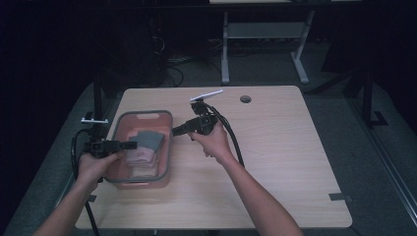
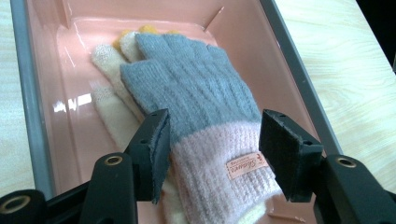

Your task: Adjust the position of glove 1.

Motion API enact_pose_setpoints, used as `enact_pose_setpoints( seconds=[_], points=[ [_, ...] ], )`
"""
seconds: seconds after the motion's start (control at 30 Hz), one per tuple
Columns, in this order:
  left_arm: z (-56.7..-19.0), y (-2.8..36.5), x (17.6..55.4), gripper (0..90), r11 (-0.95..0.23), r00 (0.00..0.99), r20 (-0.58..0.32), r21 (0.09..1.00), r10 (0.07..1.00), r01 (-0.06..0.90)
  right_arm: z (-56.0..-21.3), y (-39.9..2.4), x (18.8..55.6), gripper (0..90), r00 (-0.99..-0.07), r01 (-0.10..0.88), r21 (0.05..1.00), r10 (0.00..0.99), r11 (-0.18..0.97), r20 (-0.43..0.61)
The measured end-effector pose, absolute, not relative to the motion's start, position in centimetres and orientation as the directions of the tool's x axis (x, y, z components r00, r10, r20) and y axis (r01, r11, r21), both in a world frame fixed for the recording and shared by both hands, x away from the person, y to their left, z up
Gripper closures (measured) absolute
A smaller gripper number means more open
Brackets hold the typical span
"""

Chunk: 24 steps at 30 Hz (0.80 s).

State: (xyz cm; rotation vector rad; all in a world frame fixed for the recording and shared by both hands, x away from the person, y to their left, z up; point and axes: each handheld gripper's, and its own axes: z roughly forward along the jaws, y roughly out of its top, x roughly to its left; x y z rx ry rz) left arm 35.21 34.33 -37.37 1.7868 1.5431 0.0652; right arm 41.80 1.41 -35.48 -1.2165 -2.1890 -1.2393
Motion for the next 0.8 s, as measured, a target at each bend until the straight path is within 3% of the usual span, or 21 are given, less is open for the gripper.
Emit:
enact_pose_setpoints(
  seconds=[0.8],
  points=[
    [-35.1, 33.2, 35.4, 31.1, 0.018, 0.301, -0.426, 0.601, 0.853, 0.799, -36.3, -1.4, 41.6, 60.0, -0.552, 0.824, 0.516, 0.536, 0.234, 0.638]
  ],
)
